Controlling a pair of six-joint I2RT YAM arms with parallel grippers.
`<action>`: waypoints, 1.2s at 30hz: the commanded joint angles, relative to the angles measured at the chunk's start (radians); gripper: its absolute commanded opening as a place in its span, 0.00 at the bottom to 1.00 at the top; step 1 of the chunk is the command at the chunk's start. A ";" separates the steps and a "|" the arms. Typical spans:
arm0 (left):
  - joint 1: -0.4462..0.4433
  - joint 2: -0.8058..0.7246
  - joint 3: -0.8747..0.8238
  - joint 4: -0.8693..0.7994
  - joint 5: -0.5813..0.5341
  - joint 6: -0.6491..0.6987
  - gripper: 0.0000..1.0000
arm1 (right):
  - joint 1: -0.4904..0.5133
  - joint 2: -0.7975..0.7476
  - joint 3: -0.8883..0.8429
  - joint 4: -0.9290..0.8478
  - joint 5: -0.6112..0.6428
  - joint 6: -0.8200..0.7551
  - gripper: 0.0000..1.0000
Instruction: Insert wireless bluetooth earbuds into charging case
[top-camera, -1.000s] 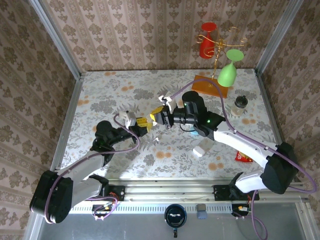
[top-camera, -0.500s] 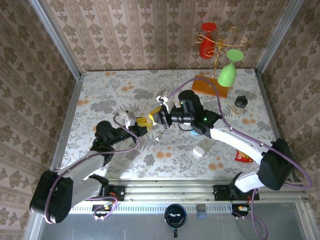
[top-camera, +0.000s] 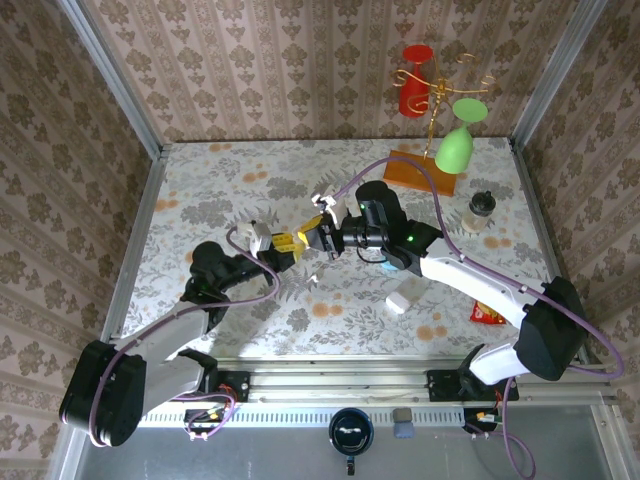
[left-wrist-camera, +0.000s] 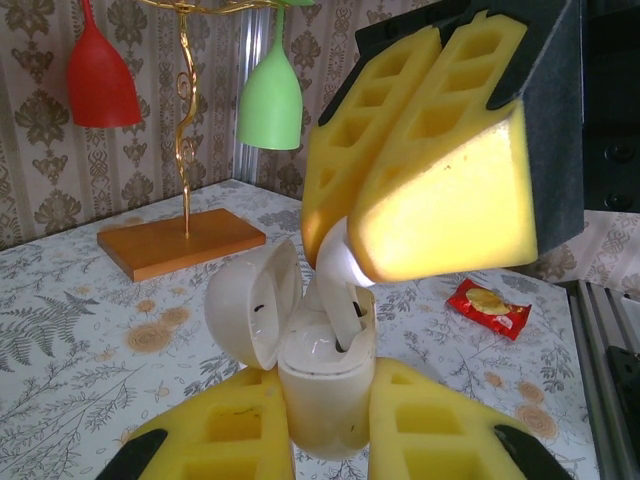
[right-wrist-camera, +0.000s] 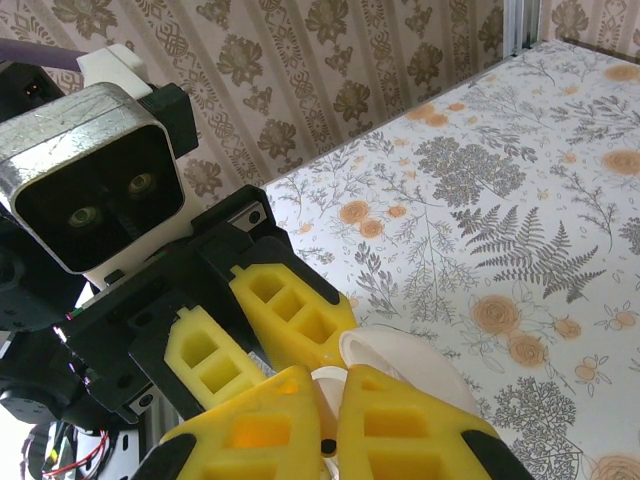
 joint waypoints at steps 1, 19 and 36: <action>-0.004 -0.001 0.026 0.042 -0.014 -0.024 0.04 | 0.006 0.003 0.004 -0.039 0.002 -0.026 0.10; -0.004 0.012 0.021 0.079 -0.056 -0.031 0.03 | 0.011 0.008 -0.012 -0.029 0.081 0.024 0.23; -0.006 0.013 0.007 0.084 -0.039 -0.036 0.03 | -0.024 -0.093 -0.054 0.059 0.110 0.130 0.45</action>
